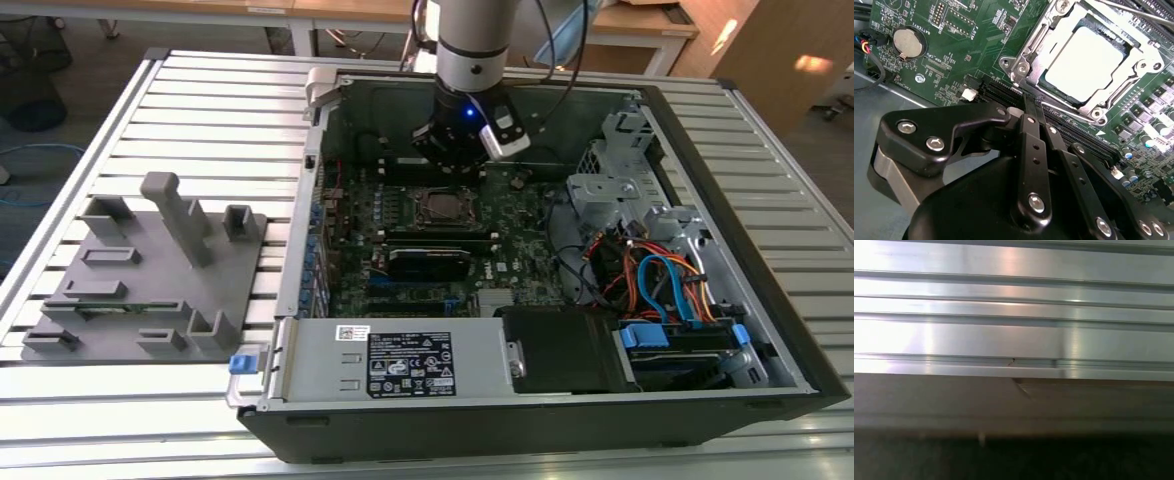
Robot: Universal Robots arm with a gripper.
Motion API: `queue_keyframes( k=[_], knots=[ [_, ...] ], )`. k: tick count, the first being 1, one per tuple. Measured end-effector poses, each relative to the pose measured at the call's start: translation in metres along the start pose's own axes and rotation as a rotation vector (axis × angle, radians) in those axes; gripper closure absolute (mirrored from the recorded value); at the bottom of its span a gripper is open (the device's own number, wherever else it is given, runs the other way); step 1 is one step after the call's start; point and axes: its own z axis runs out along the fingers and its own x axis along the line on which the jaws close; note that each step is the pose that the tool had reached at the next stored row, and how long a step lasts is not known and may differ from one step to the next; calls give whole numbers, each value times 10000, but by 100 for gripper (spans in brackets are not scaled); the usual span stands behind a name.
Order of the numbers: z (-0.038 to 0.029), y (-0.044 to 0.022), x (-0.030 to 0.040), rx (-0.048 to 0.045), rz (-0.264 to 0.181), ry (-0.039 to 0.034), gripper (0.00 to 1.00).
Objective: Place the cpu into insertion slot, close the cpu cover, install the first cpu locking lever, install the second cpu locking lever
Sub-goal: 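Install the first cpu locking lever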
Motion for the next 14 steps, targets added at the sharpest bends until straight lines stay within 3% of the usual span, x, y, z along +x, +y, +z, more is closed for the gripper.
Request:
queue_keyframes(
  k=[14],
  knots=[
    [-5, -6, 0, -1, 0, 0, 90]
  ],
)
